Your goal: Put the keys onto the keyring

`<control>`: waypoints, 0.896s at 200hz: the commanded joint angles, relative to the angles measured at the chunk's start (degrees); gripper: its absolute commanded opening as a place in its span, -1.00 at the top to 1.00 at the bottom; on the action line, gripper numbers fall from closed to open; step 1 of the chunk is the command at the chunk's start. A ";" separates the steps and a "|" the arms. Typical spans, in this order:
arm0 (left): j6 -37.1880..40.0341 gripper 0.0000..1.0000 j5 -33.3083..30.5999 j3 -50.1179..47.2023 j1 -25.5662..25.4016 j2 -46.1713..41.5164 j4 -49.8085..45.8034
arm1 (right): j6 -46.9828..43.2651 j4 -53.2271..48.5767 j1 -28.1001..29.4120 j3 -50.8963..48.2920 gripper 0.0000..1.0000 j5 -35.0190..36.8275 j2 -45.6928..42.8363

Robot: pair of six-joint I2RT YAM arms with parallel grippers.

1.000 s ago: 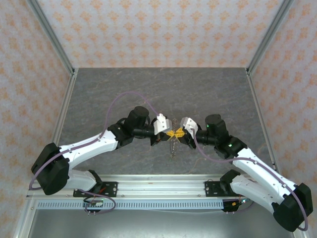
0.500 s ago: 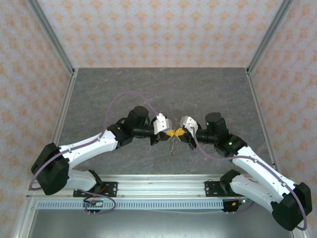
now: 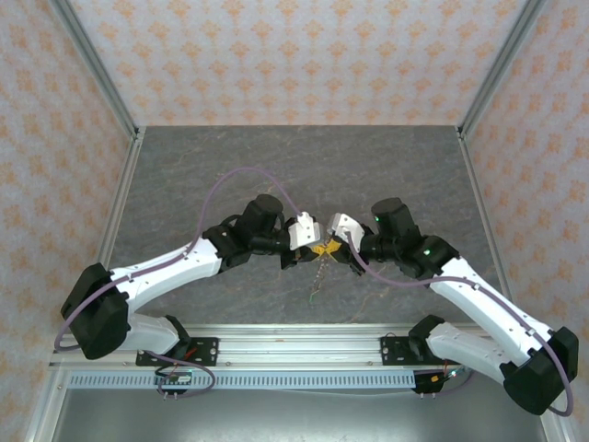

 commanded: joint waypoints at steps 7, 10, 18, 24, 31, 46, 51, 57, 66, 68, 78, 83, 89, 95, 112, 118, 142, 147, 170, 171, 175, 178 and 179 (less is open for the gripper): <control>1.71 0.77 -2.68 1.68 -0.55 1.34 -3.01 | -2.38 -4.01 1.84 5.84 1.00 1.56 0.30; 1.69 0.77 -2.61 1.66 -0.52 1.37 -2.92 | -2.48 -4.15 1.89 6.15 1.00 1.73 0.24; 1.48 0.78 -2.63 1.52 -0.57 1.24 -2.62 | -2.62 -4.36 2.05 6.56 1.00 2.06 0.09; 1.34 0.86 -2.57 1.46 -0.64 1.19 -2.40 | -2.63 -4.23 2.07 6.67 1.00 2.03 -0.11; 1.27 0.98 -2.40 1.37 -0.62 1.15 -2.18 | -2.59 -3.91 2.07 6.55 1.00 1.79 -0.37; 0.75 1.00 -1.94 1.29 -0.49 1.08 -1.38 | -2.35 -2.38 2.07 5.74 0.97 1.27 -1.11; 0.53 1.00 -1.52 1.16 -0.47 0.97 -0.88 | -2.17 -1.62 2.07 5.11 0.95 1.22 -1.42; 0.10 1.00 -1.02 0.84 -0.53 0.70 0.20 | -1.99 -0.67 2.07 4.23 0.92 1.28 -1.98; -0.74 1.00 -0.02 0.13 -0.47 0.21 2.36 | -1.56 0.91 2.07 2.68 0.90 1.32 -2.77; -0.98 1.00 0.18 -0.12 -0.42 0.10 2.81 | -1.47 1.15 2.07 2.30 0.89 1.31 -2.88; -1.96 1.00 1.50 -1.01 -0.37 -0.48 5.51 | -1.18 2.65 2.03 0.60 0.84 0.68 -3.72; -2.39 1.00 2.15 -1.41 -0.25 -0.74 6.63 | -0.98 3.35 1.90 -0.21 0.83 0.01 -4.02; -2.79 1.00 3.00 -1.72 -0.27 -1.02 7.67 | -0.62 4.28 1.68 -1.07 0.81 -0.91 -4.47; -3.18 1.00 3.58 -1.95 -0.25 -1.18 8.47 | -0.09 5.44 1.37 -2.11 0.77 -1.68 -4.86; -4.05 1.00 4.84 -2.50 -0.12 -1.80 10.23 | 1.28 8.47 0.18 -4.86 0.74 -4.11 -5.62; -4.35 1.00 5.26 -2.73 -0.11 -1.99 10.88 | 1.59 9.37 -0.15 -5.74 0.74 -4.42 -5.75; -5.38 1.00 6.57 -3.41 0.07 -2.67 12.83 | 3.56 12.70 -2.09 -8.40 0.74 -6.11 -5.96; -5.67 1.00 6.58 -3.55 0.17 -2.77 13.31 | 3.98 13.51 -2.47 -9.03 0.74 -6.37 -5.99; -6.68 1.00 7.02 -4.37 0.59 -3.68 15.13 | 5.54 15.82 -4.19 -11.15 0.74 -7.89 -6.19; -6.72 1.00 7.06 -4.47 0.63 -3.77 15.20 | 5.65 15.97 -4.22 -11.24 0.74 -8.00 -6.20; -7.03 1.00 7.14 -4.72 0.80 -3.87 15.75 | 6.05 16.57 -4.52 -11.67 0.74 -8.17 -6.28; -7.29 1.00 7.25 -4.85 0.89 -4.00 16.07 | 6.26 16.95 -4.65 -11.95 0.74 -8.30 -6.33; -7.33 1.00 7.31 -4.88 0.92 -4.06 16.20 | 6.37 17.02 -4.68 -12.04 0.75 -8.33 -6.35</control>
